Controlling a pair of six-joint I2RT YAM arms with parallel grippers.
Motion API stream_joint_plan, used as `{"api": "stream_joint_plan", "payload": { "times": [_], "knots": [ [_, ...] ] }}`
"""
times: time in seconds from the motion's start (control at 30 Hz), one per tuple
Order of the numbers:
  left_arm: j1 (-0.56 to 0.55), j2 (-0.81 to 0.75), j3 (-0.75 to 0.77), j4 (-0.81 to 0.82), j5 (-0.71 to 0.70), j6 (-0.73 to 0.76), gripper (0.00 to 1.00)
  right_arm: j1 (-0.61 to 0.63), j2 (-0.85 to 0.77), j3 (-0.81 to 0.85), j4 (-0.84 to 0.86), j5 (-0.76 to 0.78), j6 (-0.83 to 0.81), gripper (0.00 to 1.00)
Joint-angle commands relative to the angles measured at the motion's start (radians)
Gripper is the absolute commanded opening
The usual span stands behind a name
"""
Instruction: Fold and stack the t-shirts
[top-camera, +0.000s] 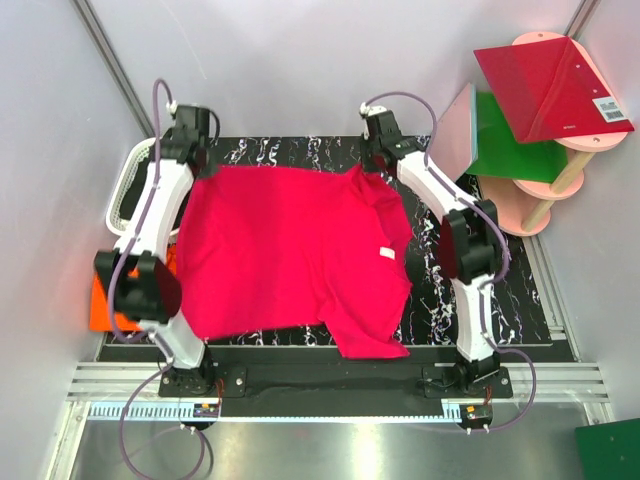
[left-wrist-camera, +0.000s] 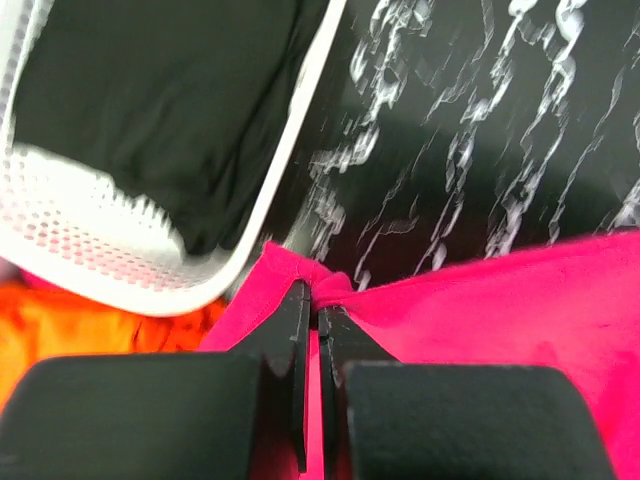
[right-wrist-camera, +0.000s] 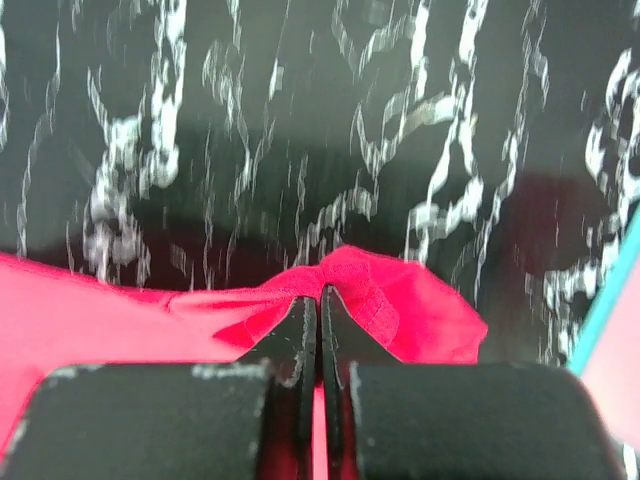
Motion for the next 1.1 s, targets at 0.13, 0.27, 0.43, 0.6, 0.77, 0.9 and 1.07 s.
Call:
{"api": "stream_joint_plan", "payload": {
  "times": [0.13,0.27,0.43,0.6,0.77,0.9,1.07],
  "knots": [
    [-0.001,0.339,0.379,-0.044,0.000,0.021,0.00,-0.096,0.279,0.419,-0.018,-0.035,0.083,0.00],
    [-0.001,0.415,0.444,-0.061,0.029,0.002,0.00,-0.121,0.326,0.447,-0.023,-0.084,0.092,0.51],
    [-0.005,0.437,0.470,-0.080,0.030,0.011,0.00,-0.128,0.267,0.390,-0.021,-0.069,0.081,0.87],
    [-0.005,0.443,0.456,-0.080,0.024,0.017,0.00,-0.145,0.228,0.337,-0.021,-0.083,0.098,0.84],
    [-0.005,0.457,0.437,-0.080,0.027,0.007,0.00,-0.148,0.251,0.315,-0.021,-0.133,0.118,0.77],
    [-0.010,0.466,0.433,-0.080,0.024,0.010,0.00,-0.148,0.285,0.312,-0.035,-0.152,0.129,0.73],
    [-0.011,0.463,0.422,-0.078,0.015,0.011,0.00,-0.148,0.303,0.309,-0.041,-0.170,0.136,0.71]
  ]
}}
